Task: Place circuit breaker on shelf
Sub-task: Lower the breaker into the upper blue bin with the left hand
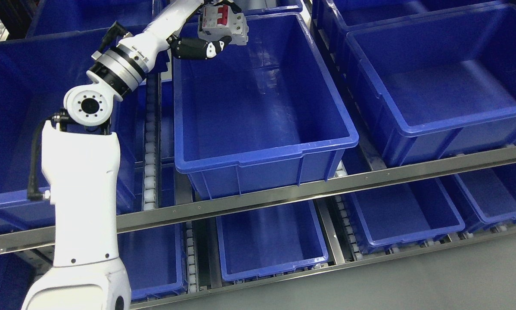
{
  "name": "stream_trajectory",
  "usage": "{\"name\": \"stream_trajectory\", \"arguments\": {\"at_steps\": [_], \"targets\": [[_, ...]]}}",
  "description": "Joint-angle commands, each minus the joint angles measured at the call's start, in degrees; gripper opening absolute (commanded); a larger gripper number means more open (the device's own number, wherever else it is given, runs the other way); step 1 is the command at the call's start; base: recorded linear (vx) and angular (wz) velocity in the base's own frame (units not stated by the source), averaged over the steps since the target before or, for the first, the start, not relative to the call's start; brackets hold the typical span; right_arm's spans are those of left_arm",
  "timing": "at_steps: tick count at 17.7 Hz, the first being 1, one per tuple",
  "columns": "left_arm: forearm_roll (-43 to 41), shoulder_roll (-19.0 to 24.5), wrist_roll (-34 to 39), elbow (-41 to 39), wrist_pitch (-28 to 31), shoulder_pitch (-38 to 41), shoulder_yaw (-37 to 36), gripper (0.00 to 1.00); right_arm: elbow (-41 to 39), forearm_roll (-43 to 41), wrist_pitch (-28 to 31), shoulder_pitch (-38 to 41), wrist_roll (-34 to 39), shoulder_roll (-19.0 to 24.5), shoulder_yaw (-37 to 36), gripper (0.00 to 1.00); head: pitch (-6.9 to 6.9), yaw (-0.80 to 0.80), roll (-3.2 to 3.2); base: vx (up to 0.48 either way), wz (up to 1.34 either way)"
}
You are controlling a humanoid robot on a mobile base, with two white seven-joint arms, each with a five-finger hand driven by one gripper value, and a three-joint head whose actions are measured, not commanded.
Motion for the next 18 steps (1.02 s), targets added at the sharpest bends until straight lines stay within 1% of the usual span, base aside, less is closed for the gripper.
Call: {"name": "stream_trajectory", "arguments": {"at_steps": [1,4,8,14,17,18], "targets": [[-4.7,1.0,1.4,29.3,0.2,-7.6,-4.3,0.12,0.0,0.0,9.8,0.0,0.0,-1.0,1.1,1.0,0.0,0.0,0.0,0.0,0.0],[-5.0,1.0,1.6,34.6,0.7,-9.8,-6.7,0.12,0.0,0.0,9.8,0.0,0.0,-1.0,1.1,1.0,0.0,0.0,0.0,0.004,-0.01],[-5.0,1.0,3.8,38.7,3.9,-11.3,-10.7,0.12,0.0,0.0,9.8,0.0,0.0,-1.0,1.1,1.0,0.0,0.0,0.0,0.001,-0.02],[-4.9,1.0,6.0,39.9,6.7,-11.5,-17.7,0.15,0.0,0.0,9.8,0.0,0.0,-1.0,1.1,1.0,0.0,0.0,0.0,0.0,0.0],[-4.8,1.0,8.1,40.8,7.7,-11.5,-18.4,0.17,0.0,0.0,9.8,0.0,0.0,-1.0,1.1,1.0,0.0,0.0,0.0,0.0,0.0],[-4.7,1.0,8.3,40.7,7.7,-11.5,-18.4,0.19,0.0,0.0,9.8,0.0,0.0,-1.0,1.1,1.0,0.0,0.0,0.0,0.0,0.0]]}}
